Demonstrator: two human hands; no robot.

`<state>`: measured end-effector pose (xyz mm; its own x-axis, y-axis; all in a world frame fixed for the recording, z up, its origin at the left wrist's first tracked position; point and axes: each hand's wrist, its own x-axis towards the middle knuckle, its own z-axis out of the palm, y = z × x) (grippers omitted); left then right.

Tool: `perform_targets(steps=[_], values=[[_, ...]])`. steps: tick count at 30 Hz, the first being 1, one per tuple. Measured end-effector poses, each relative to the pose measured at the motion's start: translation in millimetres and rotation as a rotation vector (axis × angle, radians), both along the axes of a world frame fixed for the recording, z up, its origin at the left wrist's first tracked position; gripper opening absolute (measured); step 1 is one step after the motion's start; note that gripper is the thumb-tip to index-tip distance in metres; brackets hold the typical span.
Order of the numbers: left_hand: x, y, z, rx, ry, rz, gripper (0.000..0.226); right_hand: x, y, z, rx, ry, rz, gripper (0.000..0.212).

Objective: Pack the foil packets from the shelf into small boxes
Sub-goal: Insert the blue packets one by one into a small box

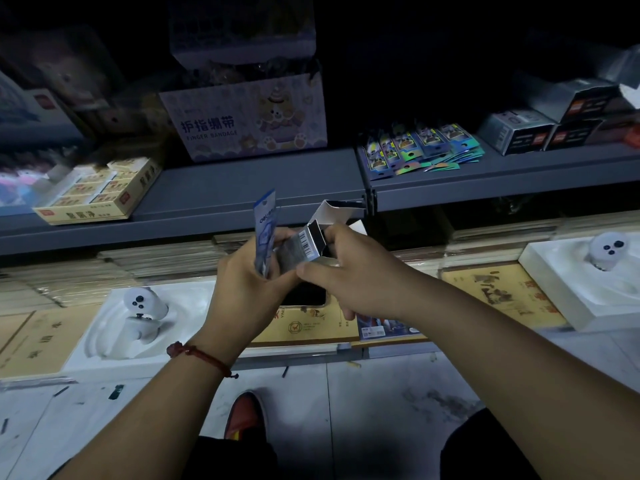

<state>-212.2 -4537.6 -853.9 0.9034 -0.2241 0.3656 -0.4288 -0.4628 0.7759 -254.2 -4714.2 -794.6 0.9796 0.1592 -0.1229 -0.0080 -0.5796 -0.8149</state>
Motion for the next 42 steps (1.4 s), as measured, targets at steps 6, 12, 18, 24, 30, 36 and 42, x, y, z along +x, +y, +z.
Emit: perform_targets(steps=[6,12,18,24,30,36,42], values=[[1,1,0,0.038,0.03,-0.026,0.04,2,2,-5,0.027,-0.038,-0.048,0.026],[3,-4,2,0.017,0.072,-0.03,0.033,7,2,-15,-0.197,-0.38,-0.178,0.031],[13,7,-7,0.051,0.142,-0.043,0.055,10,-2,-11,-0.204,-0.736,-0.2,0.016],[8,7,-5,0.142,0.197,-0.109,0.035,6,-3,-5,-0.294,-0.818,-0.11,0.029],[5,2,-4,0.193,0.172,-0.181,0.042,6,-2,-7,-0.271,-0.777,-0.101,0.036],[7,3,-4,0.19,0.188,-0.167,0.043,8,-5,-9,-0.187,-0.745,-0.093,0.007],[7,6,-1,0.182,0.229,-0.13,0.041,11,-8,-4,0.001,-0.857,-0.318,0.006]])
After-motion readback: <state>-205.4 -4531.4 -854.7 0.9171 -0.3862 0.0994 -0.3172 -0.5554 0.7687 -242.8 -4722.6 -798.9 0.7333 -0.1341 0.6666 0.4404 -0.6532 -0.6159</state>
